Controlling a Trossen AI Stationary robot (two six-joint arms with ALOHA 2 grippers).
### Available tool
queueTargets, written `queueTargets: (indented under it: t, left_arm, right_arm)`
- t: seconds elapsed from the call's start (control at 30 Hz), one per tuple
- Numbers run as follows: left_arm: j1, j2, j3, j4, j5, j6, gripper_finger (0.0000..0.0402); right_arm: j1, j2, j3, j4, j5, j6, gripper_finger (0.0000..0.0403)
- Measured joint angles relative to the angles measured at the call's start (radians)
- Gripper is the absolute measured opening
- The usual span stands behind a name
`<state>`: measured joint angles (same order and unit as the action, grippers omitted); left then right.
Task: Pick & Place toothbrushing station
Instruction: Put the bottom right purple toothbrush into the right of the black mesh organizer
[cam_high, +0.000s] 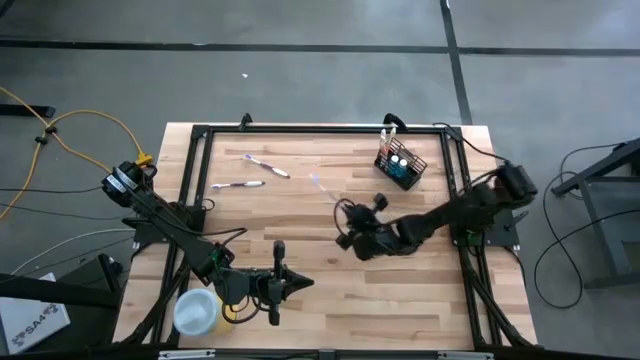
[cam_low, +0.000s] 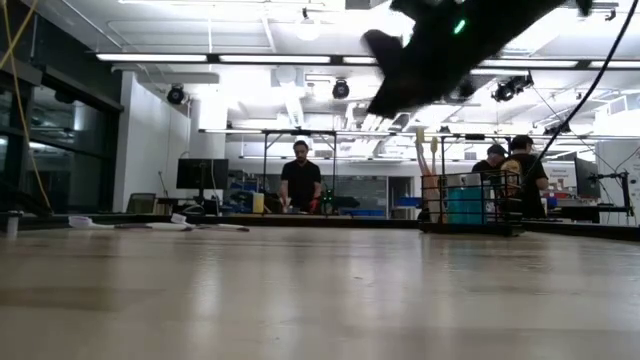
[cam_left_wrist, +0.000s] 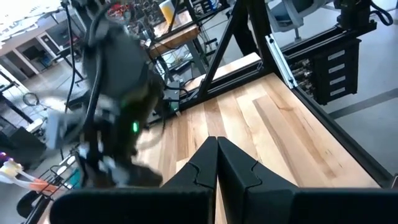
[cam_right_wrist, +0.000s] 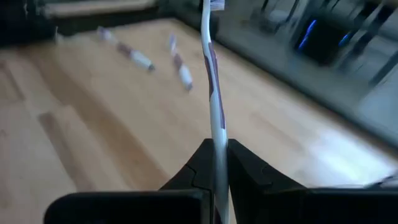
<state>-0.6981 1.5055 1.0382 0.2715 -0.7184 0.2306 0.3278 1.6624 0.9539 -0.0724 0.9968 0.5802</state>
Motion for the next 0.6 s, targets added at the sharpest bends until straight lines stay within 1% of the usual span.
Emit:
queueTargets:
  t: [0.2, 0.3, 0.43, 0.6]
  left_arm:
    - [0.000, 0.000, 0.000, 0.028, 0.001, 0.013, 0.0001]
    - [0.000, 0.000, 0.000, 0.044, 0.001, 0.016, 0.0001]
    - [0.004, 0.000, 0.000, 0.097, 0.001, 0.062, 0.0001]
    - [0.022, 0.000, 0.000, 0.169, 0.002, 0.110, 0.0001]
  right_arm:
    - [0.125, -0.109, -0.002, 0.036, 0.202, -0.055, 0.0015]
    - [0.199, -0.149, 0.000, 0.061, 0.261, -0.099, 0.0015]
    - [0.290, -0.155, 0.000, 0.160, 0.306, -0.180, 0.0015]
    - [0.383, -0.153, -0.001, 0.336, 0.318, -0.318, 0.0015]
